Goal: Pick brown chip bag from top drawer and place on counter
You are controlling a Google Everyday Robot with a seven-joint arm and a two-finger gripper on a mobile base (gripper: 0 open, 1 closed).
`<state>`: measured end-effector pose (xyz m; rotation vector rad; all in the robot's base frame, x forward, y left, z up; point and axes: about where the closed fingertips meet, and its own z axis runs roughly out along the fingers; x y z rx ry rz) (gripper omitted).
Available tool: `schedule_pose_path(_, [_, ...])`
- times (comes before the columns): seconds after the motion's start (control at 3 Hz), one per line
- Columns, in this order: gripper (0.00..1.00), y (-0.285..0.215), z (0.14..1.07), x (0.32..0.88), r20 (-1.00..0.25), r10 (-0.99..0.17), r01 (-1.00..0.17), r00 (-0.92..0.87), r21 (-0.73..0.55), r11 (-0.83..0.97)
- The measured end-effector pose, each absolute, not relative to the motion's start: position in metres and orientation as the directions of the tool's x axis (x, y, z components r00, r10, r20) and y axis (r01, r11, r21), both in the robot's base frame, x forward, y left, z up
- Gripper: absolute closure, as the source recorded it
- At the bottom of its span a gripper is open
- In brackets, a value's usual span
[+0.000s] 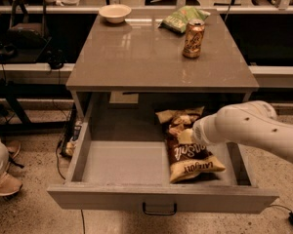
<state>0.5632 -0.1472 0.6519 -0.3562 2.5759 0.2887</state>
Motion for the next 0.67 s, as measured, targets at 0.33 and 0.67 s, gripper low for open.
schedule_pose_path(0.33, [0.88,-0.150,0.692,0.551,-0.583,-0.144,-0.326,-0.800,0.220,0.919])
schedule_pose_path(0.67, [1.00,-0.176,0.739,0.534,-0.634,-0.141,-0.360,-0.761,0.231,0.904])
